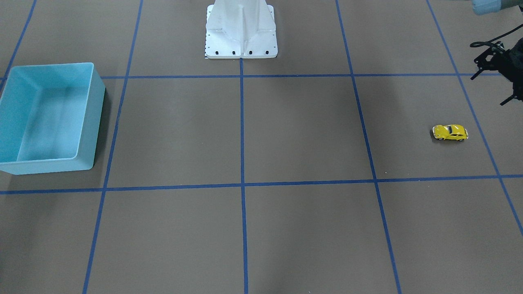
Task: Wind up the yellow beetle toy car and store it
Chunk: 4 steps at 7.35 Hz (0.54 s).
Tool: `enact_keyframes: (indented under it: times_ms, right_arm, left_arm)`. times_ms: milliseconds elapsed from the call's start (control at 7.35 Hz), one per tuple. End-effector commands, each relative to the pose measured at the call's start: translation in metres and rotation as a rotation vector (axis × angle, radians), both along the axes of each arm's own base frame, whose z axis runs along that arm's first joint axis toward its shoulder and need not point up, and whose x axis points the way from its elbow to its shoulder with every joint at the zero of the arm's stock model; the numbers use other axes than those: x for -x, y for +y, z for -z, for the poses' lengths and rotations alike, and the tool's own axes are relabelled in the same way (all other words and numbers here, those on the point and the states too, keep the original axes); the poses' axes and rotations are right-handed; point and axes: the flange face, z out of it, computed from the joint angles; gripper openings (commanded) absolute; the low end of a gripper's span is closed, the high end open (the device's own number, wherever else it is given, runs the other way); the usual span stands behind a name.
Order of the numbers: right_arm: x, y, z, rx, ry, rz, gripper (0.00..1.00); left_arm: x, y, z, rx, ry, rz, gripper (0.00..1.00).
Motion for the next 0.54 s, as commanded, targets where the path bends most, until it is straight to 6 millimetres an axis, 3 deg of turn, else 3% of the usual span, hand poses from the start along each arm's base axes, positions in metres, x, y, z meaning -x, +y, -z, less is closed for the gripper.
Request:
enact_keyframes:
  times_ms: [0, 272, 408]
  right_arm:
    - [0.000, -0.001, -0.001, 0.001, 0.000, 0.000, 1.00]
    - [0.000, -0.001, -0.001, 0.002, 0.000, 0.000, 1.00]
    - [0.000, 0.000, -0.003, 0.006, 0.002, 0.000, 1.00]
  left_arm:
    - [-0.035, 0.003, 0.002, -0.171, -0.048, -0.200, 1.00]
    - [-0.040, -0.005, -0.019, -0.300, -0.037, -0.229, 1.00]
    - [-0.042, -0.009, -0.040, -0.316, -0.023, -0.232, 1.00]
